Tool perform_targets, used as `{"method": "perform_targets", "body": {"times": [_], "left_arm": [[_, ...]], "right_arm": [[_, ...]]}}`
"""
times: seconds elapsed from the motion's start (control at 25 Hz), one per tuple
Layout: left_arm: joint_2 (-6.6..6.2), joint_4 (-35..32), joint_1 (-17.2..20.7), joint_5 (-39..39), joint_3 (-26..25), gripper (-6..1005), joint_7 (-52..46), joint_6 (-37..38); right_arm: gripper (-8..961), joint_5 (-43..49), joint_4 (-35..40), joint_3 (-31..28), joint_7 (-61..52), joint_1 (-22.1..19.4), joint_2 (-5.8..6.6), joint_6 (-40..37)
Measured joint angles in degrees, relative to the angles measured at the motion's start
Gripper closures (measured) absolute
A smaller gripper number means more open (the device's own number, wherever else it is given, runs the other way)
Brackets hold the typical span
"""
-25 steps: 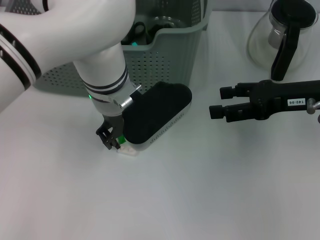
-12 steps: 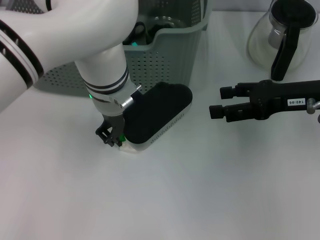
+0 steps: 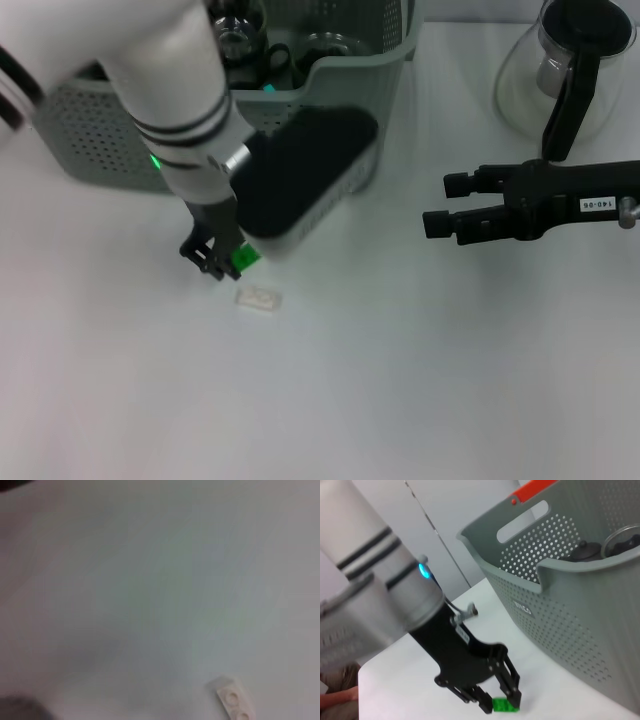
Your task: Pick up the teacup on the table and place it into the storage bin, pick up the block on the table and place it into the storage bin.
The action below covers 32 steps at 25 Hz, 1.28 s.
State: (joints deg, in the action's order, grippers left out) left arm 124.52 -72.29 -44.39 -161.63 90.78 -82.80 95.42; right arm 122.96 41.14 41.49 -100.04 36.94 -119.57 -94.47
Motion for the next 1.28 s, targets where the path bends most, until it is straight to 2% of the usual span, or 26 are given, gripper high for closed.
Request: {"method": "perform_targets", "body": {"times": [0.12,0.24,0.4,0.52,0.6,0.76,0.84,0.88,0.92,0.96,1.0,1.04,1.16,1.2,1.24,1.28], "left_arm": [[-0.03,-4.1,0.9,0.1,-4.7,556,-0.9,4.1],[-0.04,-7.2,1.1,1.2,-12.0,549,-1.3,10.9],[-0.35,-7.9,-1.7,4.5,-24.7,541,-2.6,20.9],[-0.52,-6.5,-3.0,6.4,-31.2,534,-5.0,22.9],[-1.16,-4.9,-3.3,9.9,-34.6,530,-8.4,22.9],[-3.27,-2.2,-5.2,16.8,-44.3,522,-17.0,22.6],[-5.08,-1.5,-6.2,20.1,-49.3,517,-21.9,22.6],[-6.40,-1.4,-6.5,21.8,-51.4,515,-24.9,22.3],[-7.26,-1.3,-6.5,22.6,-52.3,513,-26.6,21.8],[-8.71,-1.2,-6.5,23.7,-53.5,511,-28.9,20.8],[-10.88,-0.7,-6.6,24.5,-54.5,509,-32.0,18.5],[-12.00,-0.2,-6.6,24.8,-54.7,507,-33.2,17.1],[-17.78,4.1,-6.7,25.5,-56.0,500,-39.6,8.1],[-18.58,5.1,-6.7,25.4,-56.2,498,-40.4,6.4],[-20.25,7.2,-6.7,25.0,-56.4,496,-41.8,2.6],[-20.25,7.2,-6.7,25.0,-56.4,494,-41.8,2.6]], "right_arm": [[7,0.0,0.2,0.2,0.1,0.1,0.13,-0.2],[7,0.0,0.2,0.4,0.1,0.3,0.39,-0.2],[8,0.0,0.2,0.4,0.1,0.3,0.72,-0.8],[8,0.0,0.3,0.5,0.1,0.4,0.87,-1.4],[8,0.1,0.4,0.5,0.1,0.4,1.00,-1.7],[8,0.3,0.4,0.5,0.2,0.4,1.44,-2.2],[9,0.3,0.5,0.5,0.2,0.4,1.62,-2.5],[9,0.4,0.5,0.5,0.3,0.4,1.70,-2.6],[9,0.4,0.5,0.6,0.5,0.4,1.72,-2.7],[9,0.4,0.5,0.6,0.7,0.3,1.75,-2.8],[9,0.4,0.5,0.6,0.9,0.3,1.75,-2.8],[9,0.4,0.5,0.6,1.1,0.2,1.75,-2.8],[10,0.4,0.4,0.7,1.6,0.1,1.75,-2.9],[10,0.4,0.3,0.7,1.8,0.1,1.74,-3.0],[10,0.4,0.2,0.7,1.9,0.1,1.74,-3.1],[10,0.4,0.1,0.7,2.1,0.0,1.72,-3.2]]}}
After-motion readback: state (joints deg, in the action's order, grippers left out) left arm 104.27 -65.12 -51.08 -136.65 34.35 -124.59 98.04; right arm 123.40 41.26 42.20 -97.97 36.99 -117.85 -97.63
